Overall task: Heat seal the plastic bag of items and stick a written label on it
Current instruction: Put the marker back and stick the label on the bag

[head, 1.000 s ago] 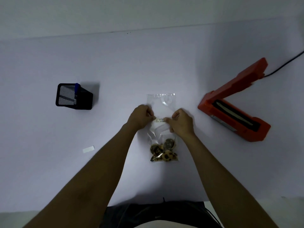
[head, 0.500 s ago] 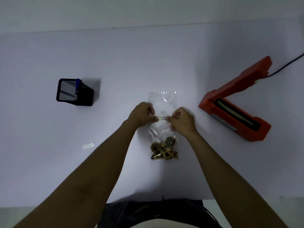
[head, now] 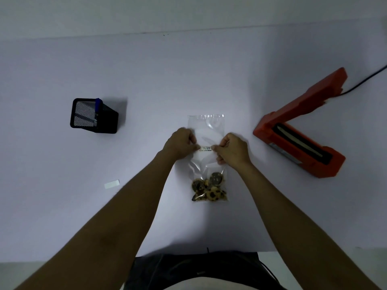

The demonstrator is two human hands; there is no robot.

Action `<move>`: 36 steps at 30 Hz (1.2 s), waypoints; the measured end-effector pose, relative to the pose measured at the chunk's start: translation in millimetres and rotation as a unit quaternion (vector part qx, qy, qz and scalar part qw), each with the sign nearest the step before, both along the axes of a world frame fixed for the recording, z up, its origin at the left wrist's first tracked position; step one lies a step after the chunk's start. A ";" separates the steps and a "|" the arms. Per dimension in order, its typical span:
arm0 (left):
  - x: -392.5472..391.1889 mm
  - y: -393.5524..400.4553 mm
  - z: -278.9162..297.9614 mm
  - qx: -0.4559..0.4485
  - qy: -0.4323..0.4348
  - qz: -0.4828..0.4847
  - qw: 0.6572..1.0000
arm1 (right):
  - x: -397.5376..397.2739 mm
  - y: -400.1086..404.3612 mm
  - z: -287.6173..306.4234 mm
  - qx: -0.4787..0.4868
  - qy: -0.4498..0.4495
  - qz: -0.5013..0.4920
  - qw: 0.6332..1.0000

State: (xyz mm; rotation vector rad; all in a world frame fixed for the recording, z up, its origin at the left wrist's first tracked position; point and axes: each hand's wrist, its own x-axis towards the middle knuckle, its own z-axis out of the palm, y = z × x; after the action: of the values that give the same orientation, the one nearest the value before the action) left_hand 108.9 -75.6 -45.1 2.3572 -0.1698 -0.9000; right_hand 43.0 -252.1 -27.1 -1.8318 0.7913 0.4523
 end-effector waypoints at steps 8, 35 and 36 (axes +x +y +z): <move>0.5 0.9 2.3 -0.004 0.000 -0.009 1.000 | -1.9 -4.8 -0.7 -0.010 -0.010 0.060 0.998; -89.2 31.7 -1.4 0.115 -0.341 -0.232 0.904 | -59.0 0.7 -4.0 -0.367 -0.171 0.371 0.836; -88.2 28.4 -0.7 0.128 -0.336 -0.234 0.903 | -58.8 2.5 -3.2 -0.378 -0.152 0.383 0.829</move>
State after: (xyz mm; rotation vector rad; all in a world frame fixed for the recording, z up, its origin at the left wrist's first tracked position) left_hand 20.7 -47.2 -45.9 2.8495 -0.9819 -0.2643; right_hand -15.9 -249.6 -30.3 -2.8795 -0.0792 0.3359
